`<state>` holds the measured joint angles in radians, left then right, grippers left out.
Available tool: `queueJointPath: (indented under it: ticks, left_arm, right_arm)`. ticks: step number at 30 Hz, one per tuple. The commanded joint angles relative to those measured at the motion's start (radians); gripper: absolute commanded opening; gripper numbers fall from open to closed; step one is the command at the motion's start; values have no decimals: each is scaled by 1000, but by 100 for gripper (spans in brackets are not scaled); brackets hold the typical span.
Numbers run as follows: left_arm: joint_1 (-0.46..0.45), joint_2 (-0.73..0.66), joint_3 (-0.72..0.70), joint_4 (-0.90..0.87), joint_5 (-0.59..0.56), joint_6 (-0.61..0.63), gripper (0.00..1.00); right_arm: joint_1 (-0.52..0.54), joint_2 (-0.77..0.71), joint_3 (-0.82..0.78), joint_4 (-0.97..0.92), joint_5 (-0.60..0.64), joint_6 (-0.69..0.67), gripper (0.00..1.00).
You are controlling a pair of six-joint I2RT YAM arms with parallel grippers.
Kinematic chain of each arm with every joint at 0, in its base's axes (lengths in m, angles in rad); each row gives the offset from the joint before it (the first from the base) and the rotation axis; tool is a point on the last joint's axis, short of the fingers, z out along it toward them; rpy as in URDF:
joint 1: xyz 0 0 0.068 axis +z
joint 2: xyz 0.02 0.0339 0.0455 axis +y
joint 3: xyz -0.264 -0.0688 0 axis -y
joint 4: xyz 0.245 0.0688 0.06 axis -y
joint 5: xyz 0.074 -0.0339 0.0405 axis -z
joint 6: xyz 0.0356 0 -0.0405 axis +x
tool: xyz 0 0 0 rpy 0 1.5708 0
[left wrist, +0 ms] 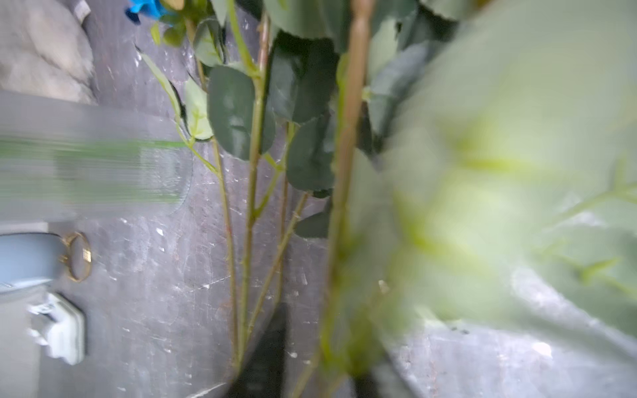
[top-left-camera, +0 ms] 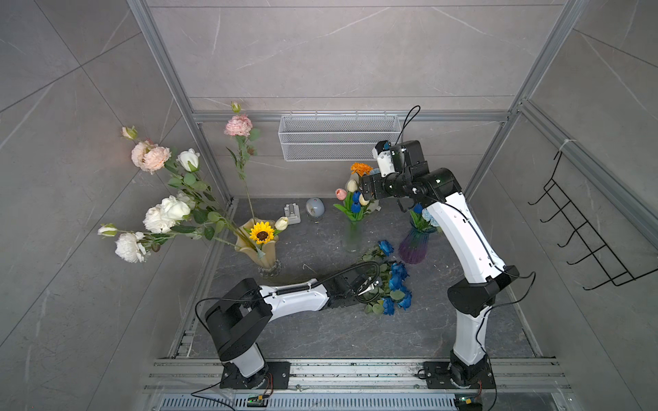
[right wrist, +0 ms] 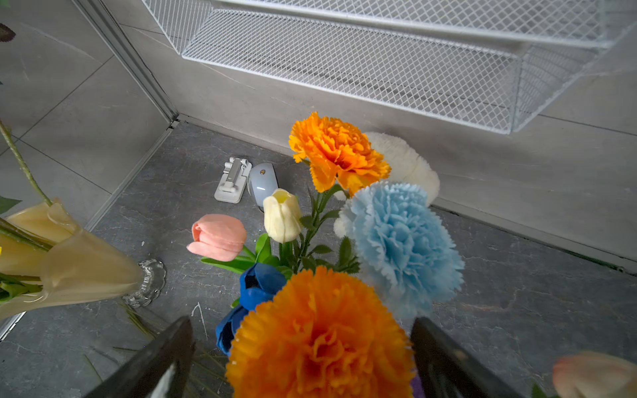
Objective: Pick out blue flowers from the vase
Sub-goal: Place the flower at the center of the board, then pick up the flower from the vase.
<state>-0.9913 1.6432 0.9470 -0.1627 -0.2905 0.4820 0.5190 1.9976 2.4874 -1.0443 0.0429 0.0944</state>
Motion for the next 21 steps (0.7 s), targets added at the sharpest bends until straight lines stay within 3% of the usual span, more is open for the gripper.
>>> queueJointPath:
  ticks: [1,5,11,21]
  left_arm:
    - [31,-42,33,60,-16,-16,54]
    - [75,-143,30,82,-14,-59,64]
    - [162,-229,98,129,-5,-126,69]
    - [246,-152,246,230,45,-146,71]
  right_arm:
    - [1,39,49,-78,47,-22,100]
    - [1,58,63,-118,51,-33,100]
    - [1,55,31,-135,84,-48,100]
    - [-16,63,18,-164,112,-44,100]
